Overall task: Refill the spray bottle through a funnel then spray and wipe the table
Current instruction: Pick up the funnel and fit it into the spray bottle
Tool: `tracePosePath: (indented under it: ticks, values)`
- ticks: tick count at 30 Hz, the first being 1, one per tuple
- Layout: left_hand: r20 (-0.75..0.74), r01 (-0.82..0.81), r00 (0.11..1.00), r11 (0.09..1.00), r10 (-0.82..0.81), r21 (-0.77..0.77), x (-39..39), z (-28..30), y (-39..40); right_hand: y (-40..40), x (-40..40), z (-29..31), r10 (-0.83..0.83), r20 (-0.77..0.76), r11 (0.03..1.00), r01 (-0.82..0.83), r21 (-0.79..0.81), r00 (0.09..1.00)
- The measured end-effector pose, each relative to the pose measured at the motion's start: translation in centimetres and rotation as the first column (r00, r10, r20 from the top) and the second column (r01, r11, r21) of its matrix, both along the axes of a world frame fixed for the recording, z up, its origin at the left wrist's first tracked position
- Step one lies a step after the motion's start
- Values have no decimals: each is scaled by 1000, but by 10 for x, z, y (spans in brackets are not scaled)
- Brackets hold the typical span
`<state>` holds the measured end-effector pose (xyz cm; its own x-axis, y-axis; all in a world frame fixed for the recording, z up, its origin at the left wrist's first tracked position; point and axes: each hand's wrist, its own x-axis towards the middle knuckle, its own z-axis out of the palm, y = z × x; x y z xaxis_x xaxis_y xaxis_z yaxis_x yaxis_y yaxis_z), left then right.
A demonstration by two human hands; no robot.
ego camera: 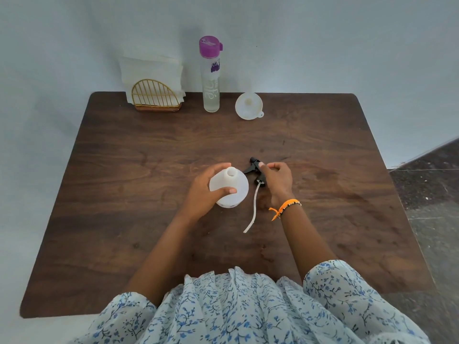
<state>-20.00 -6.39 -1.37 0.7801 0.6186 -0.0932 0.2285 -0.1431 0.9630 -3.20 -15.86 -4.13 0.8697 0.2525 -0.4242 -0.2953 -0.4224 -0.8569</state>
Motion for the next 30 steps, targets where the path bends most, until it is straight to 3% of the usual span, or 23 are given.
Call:
tracePosePath:
  ticks: [6, 13, 15, 20, 30]
  values:
    - [55, -32, 998, 989, 41, -146, -9, 16, 8, 43, 38, 9, 77, 15, 996, -78, 53, 997]
    - [47, -251, 963, 947, 265, -199, 11, 12, 24, 104, 92, 7, 159, 172, 987, -161, -3, 972]
    - [19, -257, 964, 947, 265, -192, 23, 11, 30, 118, 103, 3, 164, 263, 986, -150, -71, 951]
    - [-33, -239, 971, 962, 236, -130, 56, 10, 49, 141, 121, -6, 52, 346, 997, -31, -65, 937]
    - [-18, -176, 984, 975, 176, -138, 77, 16, 53, 140, 127, -9, 55, 279, 996, -33, -83, 959]
